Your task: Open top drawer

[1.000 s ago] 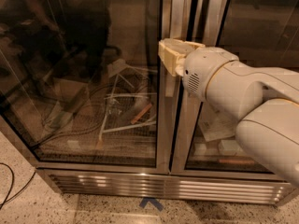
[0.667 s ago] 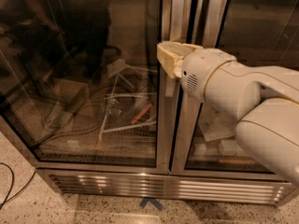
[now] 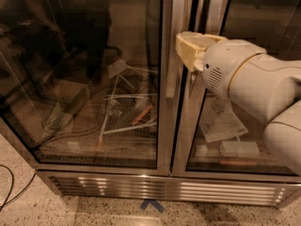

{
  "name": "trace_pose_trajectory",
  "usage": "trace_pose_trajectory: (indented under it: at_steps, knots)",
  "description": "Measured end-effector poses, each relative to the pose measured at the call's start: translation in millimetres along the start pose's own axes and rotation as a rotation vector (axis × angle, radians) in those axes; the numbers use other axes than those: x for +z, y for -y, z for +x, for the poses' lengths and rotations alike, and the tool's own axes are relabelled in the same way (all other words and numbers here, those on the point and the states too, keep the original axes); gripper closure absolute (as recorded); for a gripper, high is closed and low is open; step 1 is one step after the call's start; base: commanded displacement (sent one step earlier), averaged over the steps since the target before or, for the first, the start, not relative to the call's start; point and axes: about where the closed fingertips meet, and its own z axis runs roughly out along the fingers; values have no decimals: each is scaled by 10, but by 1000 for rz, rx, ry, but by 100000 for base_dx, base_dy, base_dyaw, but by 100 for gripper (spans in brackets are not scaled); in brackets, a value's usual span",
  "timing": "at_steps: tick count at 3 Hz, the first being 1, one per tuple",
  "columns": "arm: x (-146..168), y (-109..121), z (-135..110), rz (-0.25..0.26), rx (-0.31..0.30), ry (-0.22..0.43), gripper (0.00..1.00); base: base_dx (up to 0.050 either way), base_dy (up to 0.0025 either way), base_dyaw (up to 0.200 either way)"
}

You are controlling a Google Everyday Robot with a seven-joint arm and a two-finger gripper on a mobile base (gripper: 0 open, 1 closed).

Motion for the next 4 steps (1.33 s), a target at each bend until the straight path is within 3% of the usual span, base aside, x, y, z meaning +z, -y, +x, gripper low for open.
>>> trace_pose_trajectory:
  at_steps: [2,3,4]
  knots:
    - [-228,341,-183,100,-2,12,100,0,0,0]
    - [-146,345,-50,106,4,-34,100,0,0,0]
    - [3,212,97,75,7,-84,100,0,0,0]
